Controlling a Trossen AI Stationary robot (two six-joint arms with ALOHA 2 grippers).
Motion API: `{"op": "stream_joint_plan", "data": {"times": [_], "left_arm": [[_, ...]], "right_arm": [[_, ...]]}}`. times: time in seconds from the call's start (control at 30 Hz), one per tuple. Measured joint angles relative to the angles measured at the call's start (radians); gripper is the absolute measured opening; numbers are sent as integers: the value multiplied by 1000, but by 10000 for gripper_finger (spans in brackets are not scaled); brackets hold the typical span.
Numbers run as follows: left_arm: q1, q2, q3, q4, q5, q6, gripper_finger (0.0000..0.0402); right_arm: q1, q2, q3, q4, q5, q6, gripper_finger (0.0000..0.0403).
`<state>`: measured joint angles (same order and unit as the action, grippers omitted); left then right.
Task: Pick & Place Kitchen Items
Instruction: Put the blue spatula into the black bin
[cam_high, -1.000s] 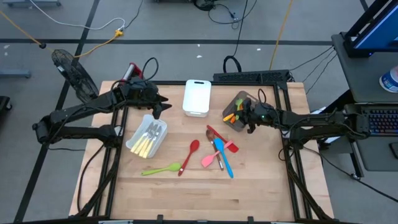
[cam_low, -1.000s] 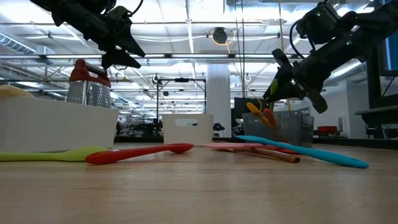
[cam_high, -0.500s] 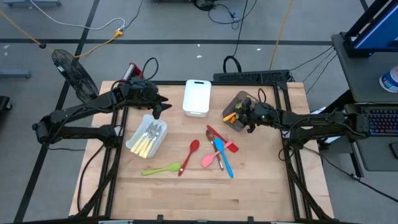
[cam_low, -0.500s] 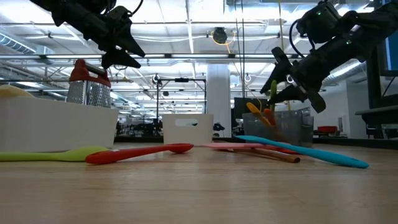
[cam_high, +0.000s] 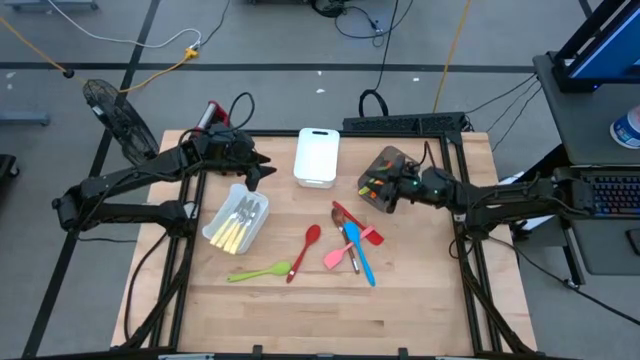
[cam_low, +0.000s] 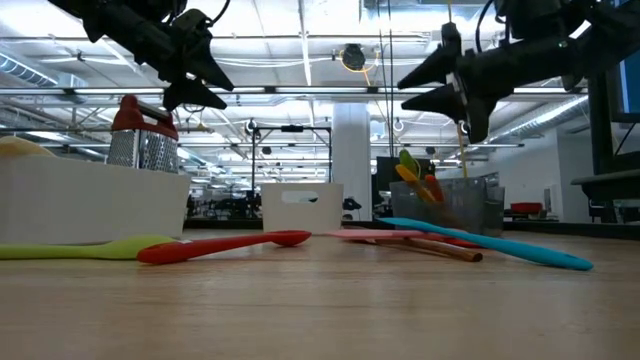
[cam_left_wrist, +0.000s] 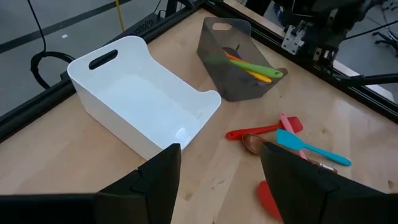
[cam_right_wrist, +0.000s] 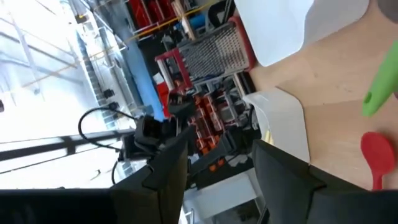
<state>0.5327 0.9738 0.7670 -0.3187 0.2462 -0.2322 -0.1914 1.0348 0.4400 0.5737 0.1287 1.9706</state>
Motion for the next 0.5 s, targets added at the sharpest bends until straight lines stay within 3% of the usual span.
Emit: {"op": "stream_joint_plan", "data": {"times": [0.17, 0.33, 0.5], "left_arm": [[-5, 0, 0, 2, 20, -15, 228], [-31, 0, 0, 5, 70, -16, 228], [-79, 0, 0, 9, 70, -15, 228]], "right_arm": [[11, 0, 0, 26, 0, -85, 174], [10, 0, 0, 122, -4, -282, 175], [10, -1, 0, 226, -140, -550, 168]]}}
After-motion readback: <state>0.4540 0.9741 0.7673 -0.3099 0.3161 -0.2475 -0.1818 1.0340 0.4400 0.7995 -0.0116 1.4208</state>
